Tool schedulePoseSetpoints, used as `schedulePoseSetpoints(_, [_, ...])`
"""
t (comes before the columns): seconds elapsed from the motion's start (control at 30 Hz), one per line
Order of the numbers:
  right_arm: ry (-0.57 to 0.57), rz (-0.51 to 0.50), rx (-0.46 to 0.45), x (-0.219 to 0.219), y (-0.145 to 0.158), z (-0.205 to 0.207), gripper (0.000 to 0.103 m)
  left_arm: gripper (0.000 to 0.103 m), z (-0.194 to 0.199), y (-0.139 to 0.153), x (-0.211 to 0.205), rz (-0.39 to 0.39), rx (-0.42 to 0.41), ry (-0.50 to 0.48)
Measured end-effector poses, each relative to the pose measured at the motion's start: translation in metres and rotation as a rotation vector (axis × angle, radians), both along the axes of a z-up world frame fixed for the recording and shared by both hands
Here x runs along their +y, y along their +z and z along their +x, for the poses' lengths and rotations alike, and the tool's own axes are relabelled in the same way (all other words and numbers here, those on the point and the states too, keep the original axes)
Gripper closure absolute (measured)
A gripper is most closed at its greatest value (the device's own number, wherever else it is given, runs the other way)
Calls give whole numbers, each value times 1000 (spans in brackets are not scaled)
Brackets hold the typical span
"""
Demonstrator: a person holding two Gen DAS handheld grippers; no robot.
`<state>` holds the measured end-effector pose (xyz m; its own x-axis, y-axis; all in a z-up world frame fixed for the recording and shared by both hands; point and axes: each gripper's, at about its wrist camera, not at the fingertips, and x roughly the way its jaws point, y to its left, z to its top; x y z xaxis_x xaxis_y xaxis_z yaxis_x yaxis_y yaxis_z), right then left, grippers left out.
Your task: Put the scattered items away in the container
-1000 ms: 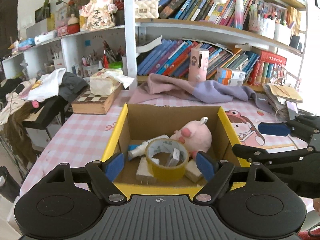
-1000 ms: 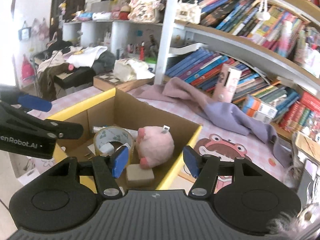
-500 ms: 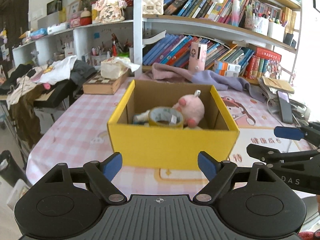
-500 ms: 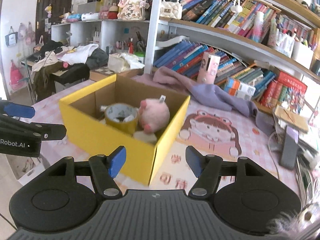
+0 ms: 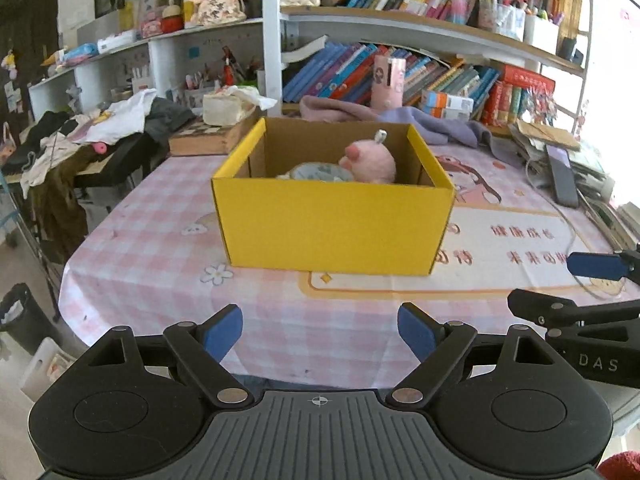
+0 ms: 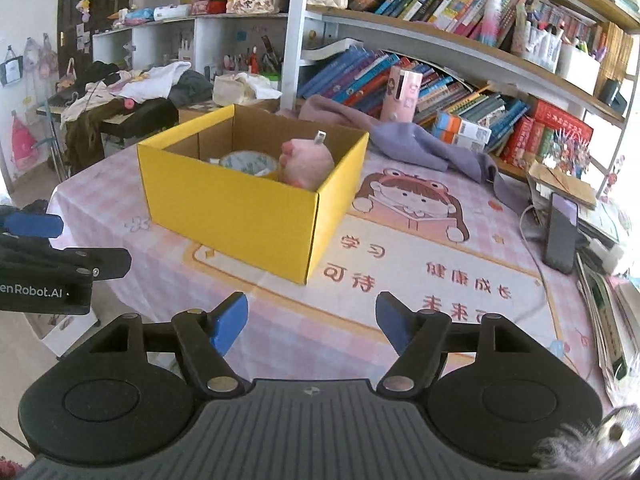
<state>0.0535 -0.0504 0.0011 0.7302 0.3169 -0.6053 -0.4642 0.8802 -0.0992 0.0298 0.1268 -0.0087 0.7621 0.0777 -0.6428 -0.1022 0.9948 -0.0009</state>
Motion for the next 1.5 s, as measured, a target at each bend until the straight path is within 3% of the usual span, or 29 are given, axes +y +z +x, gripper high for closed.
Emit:
schedulePoseSetpoints(0.47, [-35,-6,69,-19,-7,-4,16,10,5,-12,-15,-45,69,-37])
schedulePoseSetpoints(0.57, [-60,-2,87,-26,-9,-4,13,3,5,-15,-19,-51,83,-50])
schedulePoseSetpoints(1.5, [-159,23,134,-62,-14,-8,5,2,11,-19,-54,-20,144,-124])
